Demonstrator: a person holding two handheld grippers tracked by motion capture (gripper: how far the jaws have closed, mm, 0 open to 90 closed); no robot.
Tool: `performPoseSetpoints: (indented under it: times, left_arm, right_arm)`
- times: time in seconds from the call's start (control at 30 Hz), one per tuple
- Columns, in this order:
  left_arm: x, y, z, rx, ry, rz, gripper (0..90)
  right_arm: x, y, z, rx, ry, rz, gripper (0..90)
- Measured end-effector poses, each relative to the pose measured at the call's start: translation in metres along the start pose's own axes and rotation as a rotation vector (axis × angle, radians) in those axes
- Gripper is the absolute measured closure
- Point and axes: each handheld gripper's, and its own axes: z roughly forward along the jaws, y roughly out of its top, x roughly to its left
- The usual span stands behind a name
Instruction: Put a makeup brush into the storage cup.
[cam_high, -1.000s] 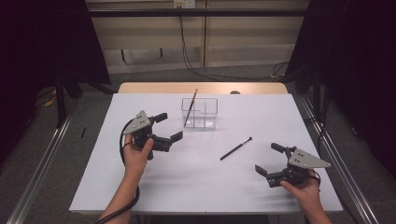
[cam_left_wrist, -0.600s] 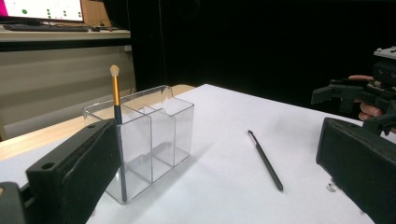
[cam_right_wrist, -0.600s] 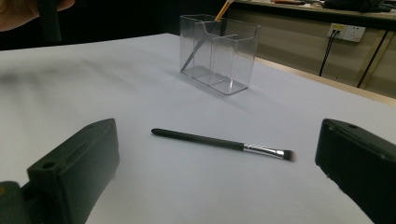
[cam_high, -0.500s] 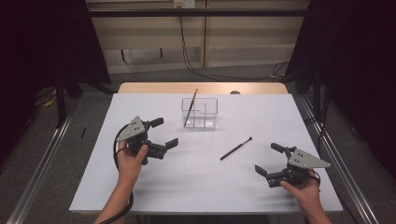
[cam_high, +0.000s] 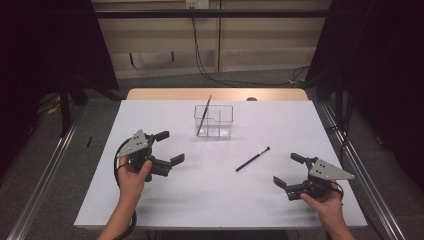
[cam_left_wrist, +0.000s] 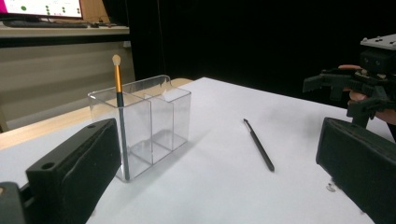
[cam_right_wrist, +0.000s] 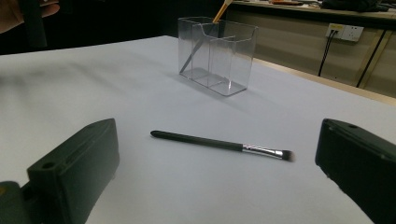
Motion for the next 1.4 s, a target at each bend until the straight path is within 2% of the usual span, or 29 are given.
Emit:
performPoseSetpoints:
  times: [0.63, 1.4]
  left_arm:
    - [0.0, -0.003, -0.023, 0.013, 0.035, 0.026, 0.0]
    - [-0.003, -0.009, -0.043, 0.035, 0.041, 0.029, 0.0]
  right_arm:
    - [0.001, 0.001, 0.0, -0.006, -0.001, 0.0, 0.0]
    - [0.002, 0.001, 0.002, -0.005, 0.002, 0.002, 0.0]
